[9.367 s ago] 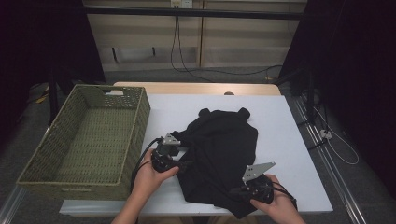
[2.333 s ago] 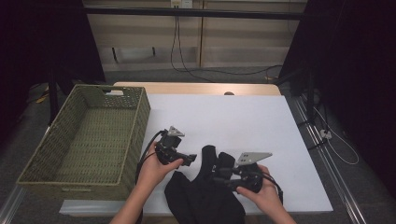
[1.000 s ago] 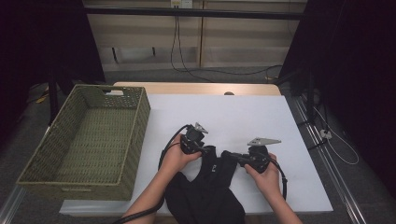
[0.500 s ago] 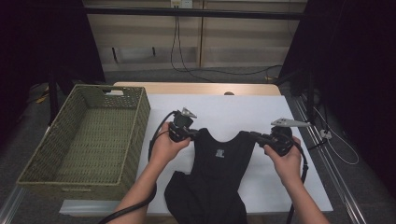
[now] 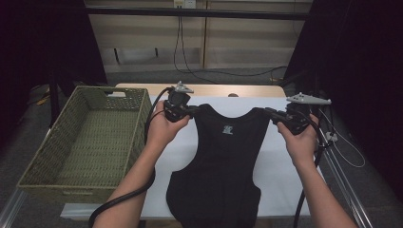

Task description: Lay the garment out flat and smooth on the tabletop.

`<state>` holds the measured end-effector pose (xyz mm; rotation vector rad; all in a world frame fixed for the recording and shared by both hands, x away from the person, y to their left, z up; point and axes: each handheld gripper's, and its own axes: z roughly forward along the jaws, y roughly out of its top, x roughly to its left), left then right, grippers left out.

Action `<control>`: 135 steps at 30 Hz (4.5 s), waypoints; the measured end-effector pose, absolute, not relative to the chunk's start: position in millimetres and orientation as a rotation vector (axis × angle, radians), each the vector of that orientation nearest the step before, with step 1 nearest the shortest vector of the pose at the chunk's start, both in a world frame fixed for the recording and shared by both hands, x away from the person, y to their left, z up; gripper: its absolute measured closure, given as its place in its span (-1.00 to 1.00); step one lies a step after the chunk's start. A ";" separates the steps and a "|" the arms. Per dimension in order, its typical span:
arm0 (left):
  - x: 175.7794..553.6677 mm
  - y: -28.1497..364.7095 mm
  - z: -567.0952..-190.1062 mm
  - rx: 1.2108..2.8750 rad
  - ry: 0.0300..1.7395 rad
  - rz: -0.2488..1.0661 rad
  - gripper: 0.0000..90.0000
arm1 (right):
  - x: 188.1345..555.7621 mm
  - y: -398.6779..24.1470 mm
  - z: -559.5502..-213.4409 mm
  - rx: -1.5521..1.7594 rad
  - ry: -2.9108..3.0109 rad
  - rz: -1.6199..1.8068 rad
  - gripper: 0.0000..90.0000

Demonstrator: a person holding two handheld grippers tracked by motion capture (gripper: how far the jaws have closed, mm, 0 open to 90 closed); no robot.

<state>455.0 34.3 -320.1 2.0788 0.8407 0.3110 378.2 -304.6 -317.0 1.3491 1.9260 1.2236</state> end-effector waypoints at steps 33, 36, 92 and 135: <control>524.7 16.7 -297.0 2.108 0.921 0.339 0.93 | 460.2 -308.9 -306.9 1.377 1.930 1.078 0.97; 547.1 9.6 -303.1 2.117 0.981 0.314 0.92 | 483.4 -308.9 -304.7 1.429 1.871 1.032 0.96; 415.1 54.9 -415.3 2.185 0.976 0.188 -0.82 | 301.4 -312.5 -435.3 1.539 2.068 1.103 -0.08; 391.5 65.2 -426.8 2.182 0.964 0.226 -0.82 | 281.5 -361.5 -435.9 1.668 1.972 1.250 0.95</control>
